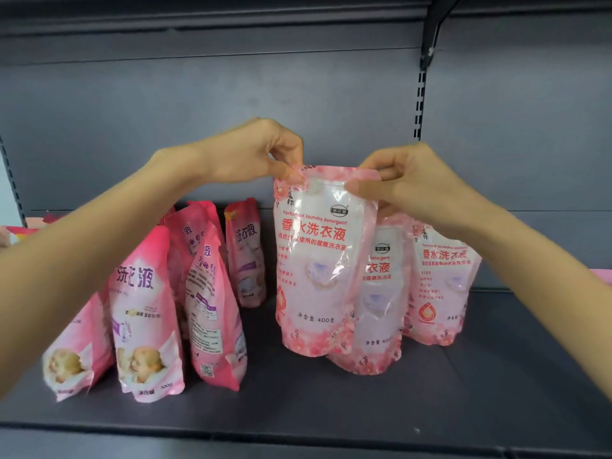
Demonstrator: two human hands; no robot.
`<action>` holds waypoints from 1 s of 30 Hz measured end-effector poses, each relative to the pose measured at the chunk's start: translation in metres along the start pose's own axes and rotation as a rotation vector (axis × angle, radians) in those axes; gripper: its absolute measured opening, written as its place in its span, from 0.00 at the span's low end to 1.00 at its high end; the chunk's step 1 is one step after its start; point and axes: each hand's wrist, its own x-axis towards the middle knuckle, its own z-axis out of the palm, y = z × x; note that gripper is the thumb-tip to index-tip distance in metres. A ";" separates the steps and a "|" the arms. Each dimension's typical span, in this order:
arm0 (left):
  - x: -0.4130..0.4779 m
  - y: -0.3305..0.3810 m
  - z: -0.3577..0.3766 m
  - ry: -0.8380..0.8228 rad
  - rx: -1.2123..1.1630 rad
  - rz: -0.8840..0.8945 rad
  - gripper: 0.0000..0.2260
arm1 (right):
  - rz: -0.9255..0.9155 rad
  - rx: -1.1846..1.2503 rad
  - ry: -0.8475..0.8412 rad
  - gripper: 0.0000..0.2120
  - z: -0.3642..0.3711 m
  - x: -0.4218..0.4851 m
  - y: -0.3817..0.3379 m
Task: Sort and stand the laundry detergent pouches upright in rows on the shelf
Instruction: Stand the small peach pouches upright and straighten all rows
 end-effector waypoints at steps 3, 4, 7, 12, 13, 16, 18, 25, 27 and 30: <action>0.005 0.016 0.003 0.027 0.003 0.003 0.04 | -0.005 0.030 0.034 0.05 -0.014 -0.006 0.004; 0.006 0.021 0.004 0.037 0.006 0.006 0.04 | -0.012 0.034 0.046 0.04 -0.019 -0.008 0.006; 0.010 0.039 0.007 0.093 -0.005 0.017 0.04 | -0.005 0.074 0.083 0.04 -0.033 -0.013 0.012; 0.018 0.067 0.020 0.191 -0.063 0.011 0.04 | 0.004 0.133 0.128 0.03 -0.058 -0.024 0.028; 0.020 0.073 0.025 0.197 -0.070 0.005 0.04 | 0.009 0.130 0.137 0.03 -0.062 -0.027 0.032; 0.026 0.088 0.044 0.217 -0.067 -0.006 0.03 | 0.021 0.115 0.138 0.04 -0.075 -0.037 0.046; 0.031 0.097 0.058 0.226 -0.068 -0.014 0.02 | 0.037 0.116 0.139 0.05 -0.084 -0.043 0.057; 0.056 0.116 0.114 0.242 0.036 -0.059 0.03 | 0.103 0.111 0.229 0.08 -0.105 -0.057 0.104; 0.063 0.121 0.128 0.260 0.077 -0.078 0.05 | 0.118 0.087 0.278 0.09 -0.108 -0.060 0.116; 0.070 0.126 0.139 0.276 0.117 -0.081 0.06 | 0.145 0.073 0.329 0.09 -0.110 -0.063 0.127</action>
